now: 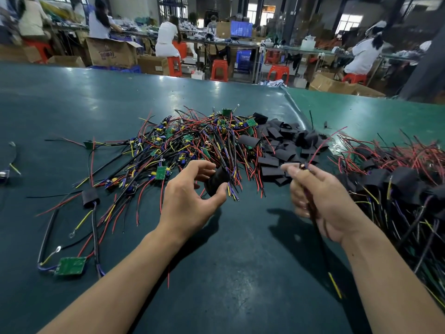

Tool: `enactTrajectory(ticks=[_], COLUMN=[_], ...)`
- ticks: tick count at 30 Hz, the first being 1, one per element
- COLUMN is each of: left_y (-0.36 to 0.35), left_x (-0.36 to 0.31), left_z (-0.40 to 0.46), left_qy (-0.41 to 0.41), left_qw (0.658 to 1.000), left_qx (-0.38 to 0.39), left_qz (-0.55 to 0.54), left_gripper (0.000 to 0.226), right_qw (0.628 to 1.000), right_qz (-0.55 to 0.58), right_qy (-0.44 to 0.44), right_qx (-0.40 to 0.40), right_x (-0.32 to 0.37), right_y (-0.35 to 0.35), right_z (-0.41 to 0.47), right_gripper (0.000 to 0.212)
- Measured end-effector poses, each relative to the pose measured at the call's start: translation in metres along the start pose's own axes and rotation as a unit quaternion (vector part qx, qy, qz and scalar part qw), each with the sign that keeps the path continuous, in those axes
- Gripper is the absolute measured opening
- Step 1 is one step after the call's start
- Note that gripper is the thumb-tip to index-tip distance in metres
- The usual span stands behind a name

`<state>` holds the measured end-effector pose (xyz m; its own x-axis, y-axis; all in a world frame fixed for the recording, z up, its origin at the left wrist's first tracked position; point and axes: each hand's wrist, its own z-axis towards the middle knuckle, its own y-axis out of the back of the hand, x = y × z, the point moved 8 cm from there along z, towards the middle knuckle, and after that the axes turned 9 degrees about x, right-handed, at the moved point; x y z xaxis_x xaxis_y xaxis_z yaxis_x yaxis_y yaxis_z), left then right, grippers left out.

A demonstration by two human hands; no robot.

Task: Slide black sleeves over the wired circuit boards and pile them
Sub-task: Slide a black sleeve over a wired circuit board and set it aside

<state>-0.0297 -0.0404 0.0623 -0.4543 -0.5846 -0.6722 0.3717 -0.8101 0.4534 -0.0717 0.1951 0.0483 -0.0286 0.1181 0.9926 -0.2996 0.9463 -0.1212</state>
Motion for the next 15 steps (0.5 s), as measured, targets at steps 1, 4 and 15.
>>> enactTrajectory(ticks=[1, 4, 15], left_y=[0.000, 0.000, -0.001], left_x=[0.000, -0.001, -0.003], left_z=[0.000, 0.000, -0.001], left_qy=[0.000, 0.001, 0.003], left_qw=[1.000, 1.000, 1.000], left_qx=[0.000, 0.001, 0.006], left_qz=[0.000, 0.000, -0.008], left_gripper=[0.036, 0.036, 0.036], right_qw=[0.999, 0.993, 0.985], right_qz=[-0.025, -0.092, -0.117], right_qy=[-0.015, -0.056, 0.121], right_qx=[0.016, 0.040, -0.042], right_x=[-0.004, -0.014, 0.018], right_y=[-0.003, -0.009, -0.012], right_z=[-0.001, -0.001, -0.005], right_gripper=[0.023, 0.052, 0.057])
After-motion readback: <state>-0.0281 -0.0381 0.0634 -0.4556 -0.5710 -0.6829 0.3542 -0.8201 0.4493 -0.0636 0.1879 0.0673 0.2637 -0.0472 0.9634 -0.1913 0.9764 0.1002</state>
